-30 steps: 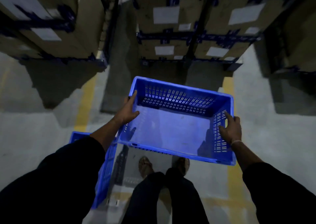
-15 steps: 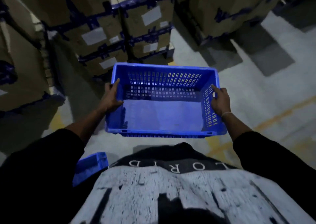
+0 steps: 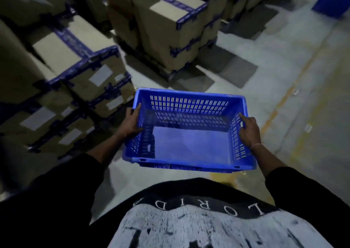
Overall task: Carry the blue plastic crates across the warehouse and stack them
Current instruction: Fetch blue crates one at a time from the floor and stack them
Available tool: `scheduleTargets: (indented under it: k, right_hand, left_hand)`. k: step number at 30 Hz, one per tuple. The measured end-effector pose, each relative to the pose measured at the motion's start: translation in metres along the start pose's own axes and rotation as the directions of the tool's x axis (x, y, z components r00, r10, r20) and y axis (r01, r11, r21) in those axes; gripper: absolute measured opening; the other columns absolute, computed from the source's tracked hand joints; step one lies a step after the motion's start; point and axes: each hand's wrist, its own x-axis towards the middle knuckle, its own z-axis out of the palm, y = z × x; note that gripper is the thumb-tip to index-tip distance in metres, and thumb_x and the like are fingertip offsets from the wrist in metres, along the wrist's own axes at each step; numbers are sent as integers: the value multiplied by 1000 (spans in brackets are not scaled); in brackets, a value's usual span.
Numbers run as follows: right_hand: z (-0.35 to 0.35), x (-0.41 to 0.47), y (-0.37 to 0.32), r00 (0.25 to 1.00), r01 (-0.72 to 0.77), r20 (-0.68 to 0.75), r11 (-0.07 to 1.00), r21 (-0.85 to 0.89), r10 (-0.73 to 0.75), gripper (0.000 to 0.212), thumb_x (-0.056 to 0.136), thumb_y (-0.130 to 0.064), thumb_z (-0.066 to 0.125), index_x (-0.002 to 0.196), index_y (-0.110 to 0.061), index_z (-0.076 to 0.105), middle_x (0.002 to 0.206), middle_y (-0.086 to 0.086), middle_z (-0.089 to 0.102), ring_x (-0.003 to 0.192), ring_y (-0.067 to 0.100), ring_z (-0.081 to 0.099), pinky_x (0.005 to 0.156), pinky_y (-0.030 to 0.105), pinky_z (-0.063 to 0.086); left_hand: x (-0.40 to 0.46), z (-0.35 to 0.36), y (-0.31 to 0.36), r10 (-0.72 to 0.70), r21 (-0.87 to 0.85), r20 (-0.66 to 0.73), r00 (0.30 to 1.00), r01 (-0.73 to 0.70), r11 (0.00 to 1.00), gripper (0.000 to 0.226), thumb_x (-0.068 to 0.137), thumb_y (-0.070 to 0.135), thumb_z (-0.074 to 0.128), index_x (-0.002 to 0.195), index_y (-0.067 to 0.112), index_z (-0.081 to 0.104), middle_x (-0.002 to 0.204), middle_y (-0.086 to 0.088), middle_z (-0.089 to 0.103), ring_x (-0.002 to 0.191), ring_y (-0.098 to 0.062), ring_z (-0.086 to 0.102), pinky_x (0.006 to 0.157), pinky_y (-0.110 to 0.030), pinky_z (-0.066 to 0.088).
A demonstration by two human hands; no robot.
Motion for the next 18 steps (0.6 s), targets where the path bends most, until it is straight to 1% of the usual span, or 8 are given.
scheduleTargets:
  k: [2,4,6,8,11,15,18]
  right_hand:
    - [-16,16,14,999,-31,-35,1000,-5,31,57,89,6,50,143,-10,48,119,24,46,101,41,55,85,30,39]
    - [-32,33,24,996,-74,-57,997,-3,73,57,90,6,49,144,-11,47,121,24,46,101,41,55,86,31,39]
    - [-44,49,33,993,-97,-68,995,-3,97,57,91,4,48,146,-12,45,122,23,45,103,41,54,89,32,40]
    - [-55,68,43,991,-102,-90,995,-10,101,57,92,3,48,147,-12,43,121,22,45,102,41,54,91,37,42]
    - [-69,105,57,987,-125,-112,991,-54,118,56,94,-3,48,149,-15,39,121,20,45,99,41,55,88,39,44]
    - [-78,163,69,970,-166,-194,981,-104,144,55,94,-6,48,148,-14,40,124,21,45,98,45,57,87,46,48]
    - [-83,205,70,947,-237,-247,965,-113,204,54,95,-8,46,148,-15,40,127,20,43,96,45,58,84,47,50]
  left_hand:
    - [33,0,28,47,14,15,999,-47,999,108,86,12,75,162,23,0,161,-19,7,139,-44,40,112,-50,37]
    - [67,-2,54,93,20,28,995,-93,995,106,86,12,76,162,24,3,161,-21,8,140,-44,39,111,-51,38]
    - [100,-3,71,129,15,33,991,-129,992,106,84,12,77,162,24,6,157,-22,16,136,-45,42,110,-52,40]
    - [141,-3,90,167,1,56,984,-168,986,107,82,10,79,162,22,9,151,-20,22,131,-44,48,108,-49,43]
    - [210,-5,119,220,-5,110,969,-220,975,107,81,9,80,162,22,10,151,-19,21,127,-42,52,105,-47,47]
    - [307,-4,158,327,7,146,934,-331,943,108,80,11,81,162,23,11,152,-20,20,129,-42,50,107,-48,45]
    - [374,-11,188,374,43,160,913,-385,922,110,80,12,81,162,26,9,154,-22,22,133,-44,46,108,-51,43]
